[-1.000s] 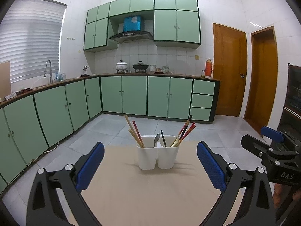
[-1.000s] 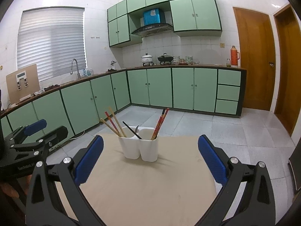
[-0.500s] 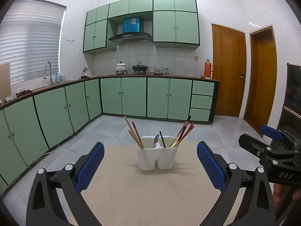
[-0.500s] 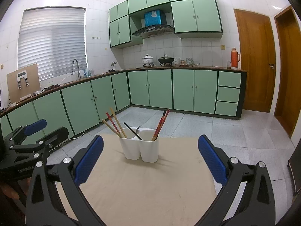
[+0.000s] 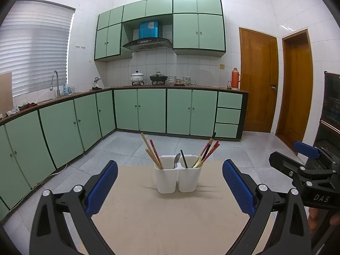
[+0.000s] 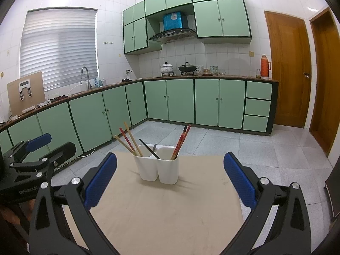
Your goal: Organize utensils
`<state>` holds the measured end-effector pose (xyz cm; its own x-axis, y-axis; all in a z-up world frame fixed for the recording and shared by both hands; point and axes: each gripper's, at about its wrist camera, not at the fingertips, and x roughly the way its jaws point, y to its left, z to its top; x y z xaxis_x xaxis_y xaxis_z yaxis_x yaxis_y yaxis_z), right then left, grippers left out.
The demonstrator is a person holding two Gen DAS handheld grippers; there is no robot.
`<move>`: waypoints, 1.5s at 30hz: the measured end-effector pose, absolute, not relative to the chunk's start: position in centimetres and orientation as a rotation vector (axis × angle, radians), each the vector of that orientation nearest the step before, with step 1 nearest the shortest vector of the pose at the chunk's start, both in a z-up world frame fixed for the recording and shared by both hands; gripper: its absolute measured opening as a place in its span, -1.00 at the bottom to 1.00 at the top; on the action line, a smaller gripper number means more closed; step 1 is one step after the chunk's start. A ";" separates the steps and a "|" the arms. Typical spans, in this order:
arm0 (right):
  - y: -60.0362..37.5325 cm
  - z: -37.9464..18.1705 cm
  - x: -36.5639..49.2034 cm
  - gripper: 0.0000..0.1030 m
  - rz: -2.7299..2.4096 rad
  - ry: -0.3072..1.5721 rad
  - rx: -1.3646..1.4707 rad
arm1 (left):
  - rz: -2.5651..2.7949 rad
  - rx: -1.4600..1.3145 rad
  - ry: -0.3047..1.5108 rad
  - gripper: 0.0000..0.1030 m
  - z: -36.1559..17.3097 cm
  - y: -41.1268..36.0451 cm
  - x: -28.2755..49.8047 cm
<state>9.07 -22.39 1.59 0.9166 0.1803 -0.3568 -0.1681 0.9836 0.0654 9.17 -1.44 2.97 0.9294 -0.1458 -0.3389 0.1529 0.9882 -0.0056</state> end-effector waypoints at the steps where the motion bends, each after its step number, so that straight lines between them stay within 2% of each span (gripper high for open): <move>1: -22.4 1.6 9.1 0.89 0.180 0.370 0.033 | -0.153 0.021 0.345 0.88 3.0 -1.5 9.2; 45: -22.3 1.9 9.2 0.89 0.181 0.373 0.022 | -0.150 0.026 0.345 0.88 3.1 -1.5 9.1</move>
